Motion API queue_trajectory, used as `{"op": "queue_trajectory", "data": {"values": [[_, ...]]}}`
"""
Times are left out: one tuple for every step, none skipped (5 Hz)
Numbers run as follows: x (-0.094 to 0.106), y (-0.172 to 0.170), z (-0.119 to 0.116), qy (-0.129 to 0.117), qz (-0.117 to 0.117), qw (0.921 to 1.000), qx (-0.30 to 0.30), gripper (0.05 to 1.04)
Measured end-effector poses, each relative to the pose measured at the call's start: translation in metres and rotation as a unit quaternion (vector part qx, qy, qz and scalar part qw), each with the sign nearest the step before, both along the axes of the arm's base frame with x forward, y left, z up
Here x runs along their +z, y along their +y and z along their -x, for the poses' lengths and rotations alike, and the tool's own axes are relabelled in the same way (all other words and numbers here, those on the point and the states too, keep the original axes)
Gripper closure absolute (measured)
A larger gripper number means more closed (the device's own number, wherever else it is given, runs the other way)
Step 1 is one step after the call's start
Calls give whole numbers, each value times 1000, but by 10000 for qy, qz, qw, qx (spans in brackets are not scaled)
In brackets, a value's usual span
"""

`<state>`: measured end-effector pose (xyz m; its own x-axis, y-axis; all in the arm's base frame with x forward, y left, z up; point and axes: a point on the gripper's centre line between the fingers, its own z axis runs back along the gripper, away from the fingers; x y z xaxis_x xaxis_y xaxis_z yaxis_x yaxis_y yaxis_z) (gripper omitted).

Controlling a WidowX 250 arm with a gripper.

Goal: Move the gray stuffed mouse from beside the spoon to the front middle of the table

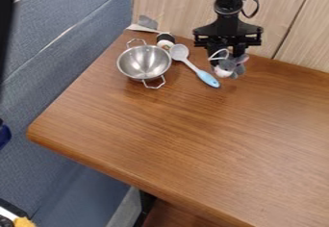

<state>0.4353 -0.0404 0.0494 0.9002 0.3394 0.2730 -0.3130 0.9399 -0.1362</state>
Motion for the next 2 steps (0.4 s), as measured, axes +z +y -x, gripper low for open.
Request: {"op": "queue_trajectory", "data": {"values": [[11,11,29,-70,60,10000,-19,579],[7,24,56,36,128,9999,1,580]]}}
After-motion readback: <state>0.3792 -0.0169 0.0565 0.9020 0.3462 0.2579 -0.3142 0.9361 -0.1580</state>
